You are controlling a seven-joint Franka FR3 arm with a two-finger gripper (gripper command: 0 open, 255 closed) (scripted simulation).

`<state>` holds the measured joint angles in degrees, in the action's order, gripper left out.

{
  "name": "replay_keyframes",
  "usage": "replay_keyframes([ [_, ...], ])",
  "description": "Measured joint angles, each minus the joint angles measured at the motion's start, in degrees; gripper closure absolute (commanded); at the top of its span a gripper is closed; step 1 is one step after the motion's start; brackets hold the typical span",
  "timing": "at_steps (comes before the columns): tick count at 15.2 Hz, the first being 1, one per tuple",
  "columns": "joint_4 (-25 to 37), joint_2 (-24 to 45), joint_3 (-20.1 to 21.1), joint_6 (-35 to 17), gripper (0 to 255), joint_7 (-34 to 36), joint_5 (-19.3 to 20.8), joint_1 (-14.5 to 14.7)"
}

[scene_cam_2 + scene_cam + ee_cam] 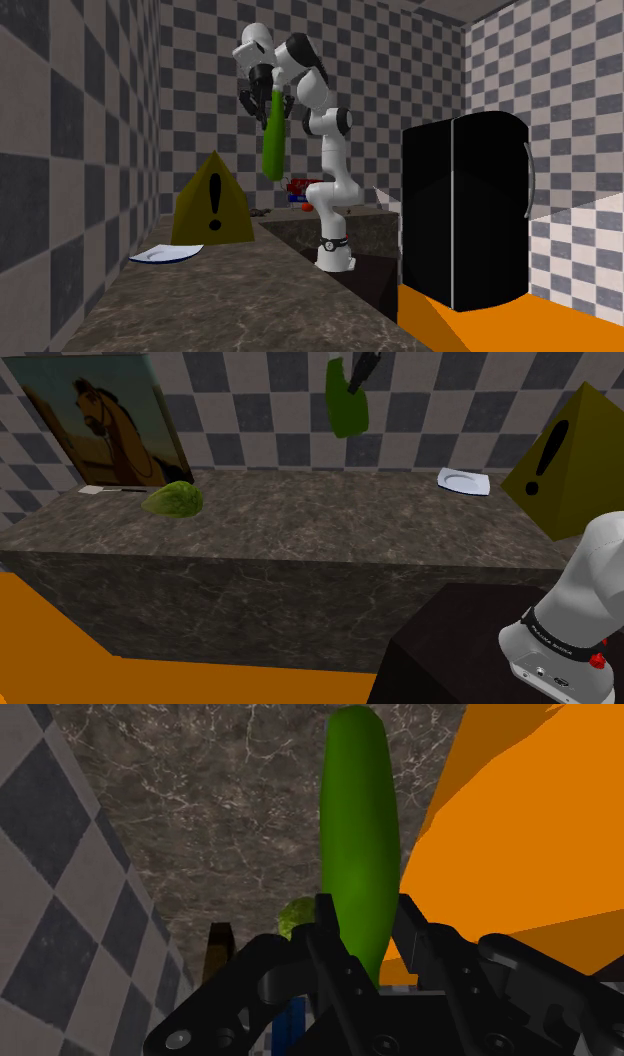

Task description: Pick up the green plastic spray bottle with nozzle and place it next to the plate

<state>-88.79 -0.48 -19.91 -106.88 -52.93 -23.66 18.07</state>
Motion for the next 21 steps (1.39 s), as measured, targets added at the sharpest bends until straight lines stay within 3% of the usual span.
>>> replay_keyframes([
  [12, -7.0, 0.3, -6.8, -0.6, 255, -15.8, -4.3, -6.5],
  [21, -4.8, 7.6, -12.4, 2.1, 255, -29.3, -10.3, -13.4],
])
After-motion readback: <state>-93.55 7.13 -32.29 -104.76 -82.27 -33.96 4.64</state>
